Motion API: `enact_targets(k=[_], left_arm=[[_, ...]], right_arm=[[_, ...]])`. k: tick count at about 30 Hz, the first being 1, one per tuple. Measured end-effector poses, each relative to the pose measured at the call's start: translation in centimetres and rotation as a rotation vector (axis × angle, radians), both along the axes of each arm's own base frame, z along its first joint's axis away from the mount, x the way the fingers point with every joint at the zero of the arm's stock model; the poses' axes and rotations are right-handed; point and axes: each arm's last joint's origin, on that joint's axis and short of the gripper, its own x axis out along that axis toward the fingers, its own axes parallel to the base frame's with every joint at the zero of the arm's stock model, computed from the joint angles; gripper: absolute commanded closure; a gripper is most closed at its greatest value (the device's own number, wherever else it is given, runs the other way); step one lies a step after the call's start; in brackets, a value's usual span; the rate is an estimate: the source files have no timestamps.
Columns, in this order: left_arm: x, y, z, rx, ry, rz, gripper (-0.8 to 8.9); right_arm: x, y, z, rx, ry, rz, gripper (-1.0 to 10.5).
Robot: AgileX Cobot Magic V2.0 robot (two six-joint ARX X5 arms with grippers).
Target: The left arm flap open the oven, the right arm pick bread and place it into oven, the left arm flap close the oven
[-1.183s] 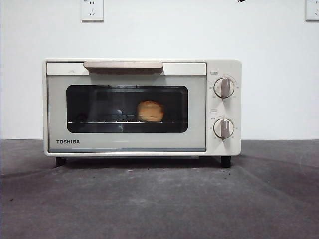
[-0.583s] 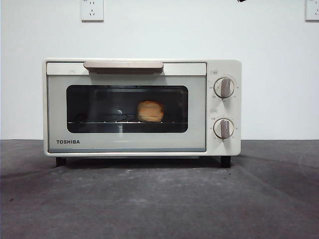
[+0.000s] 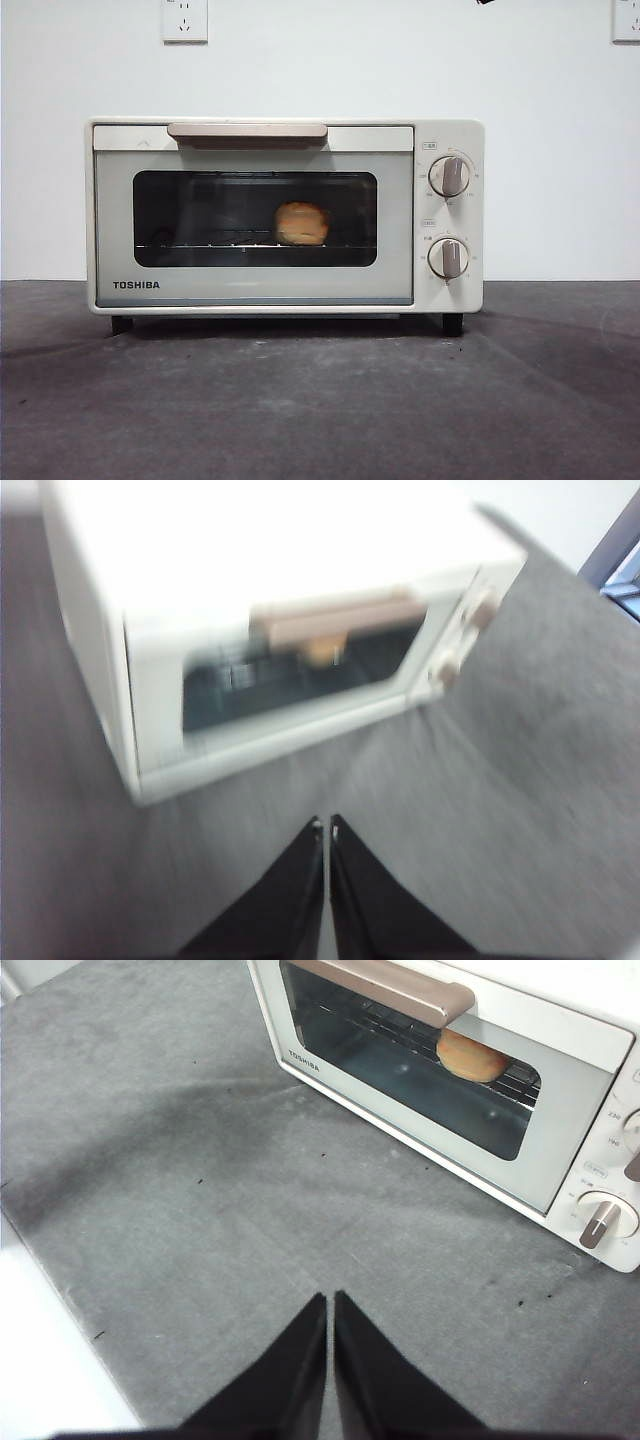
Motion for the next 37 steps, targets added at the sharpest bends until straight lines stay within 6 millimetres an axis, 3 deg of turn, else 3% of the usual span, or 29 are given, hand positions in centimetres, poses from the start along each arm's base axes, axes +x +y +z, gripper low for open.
enact_targets(k=[5, 9, 14, 25, 37], left_arm=[[-0.3, 0.4, 0.9, 0.039, -0.412, 0.085, 7.97], [-0.3, 1.0, -0.6, 0.057, -0.546, 0.243, 7.97], [0.0, 1.5, -5.0, 0.099, -0.489, 0.383, 7.97], [0.7, 1.8, -13.6, 0.103, -0.377, 0.494, 7.97], [1.2, 1.8, -17.9, 0.108, -0.28, 0.496, 7.97]], right_arm=[[0.0, 0.0, 0.0, 0.0, 0.0, 0.0, 9.4], [0.0, 0.0, 0.0, 0.0, 0.0, 0.0, 9.4], [0.0, 0.0, 0.0, 0.0, 0.0, 0.001, 9.4], [0.0, 0.0, 0.0, 0.0, 0.0, 0.0, 9.4], [0.0, 0.0, 0.0, 0.0, 0.0, 0.0, 9.4]])
